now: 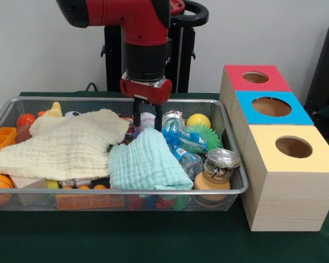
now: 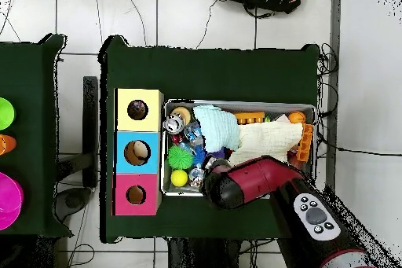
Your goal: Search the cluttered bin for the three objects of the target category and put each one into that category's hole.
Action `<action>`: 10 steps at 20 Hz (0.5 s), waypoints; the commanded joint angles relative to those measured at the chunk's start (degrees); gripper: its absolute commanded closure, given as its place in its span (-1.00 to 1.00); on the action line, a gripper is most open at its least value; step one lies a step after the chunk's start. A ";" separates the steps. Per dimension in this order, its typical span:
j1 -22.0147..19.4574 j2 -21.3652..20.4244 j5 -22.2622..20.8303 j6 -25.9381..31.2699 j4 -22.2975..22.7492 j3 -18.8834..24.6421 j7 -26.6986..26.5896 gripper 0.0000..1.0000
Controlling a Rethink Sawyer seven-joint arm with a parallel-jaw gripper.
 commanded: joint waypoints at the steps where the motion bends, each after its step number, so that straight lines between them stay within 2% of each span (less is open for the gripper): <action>1: -0.44 2.60 -2.56 -2.69 -3.98 0.69 -4.61 -1.00; 10: -1.66 2.70 -1.76 -2.92 -3.10 1.60 -5.11 -1.00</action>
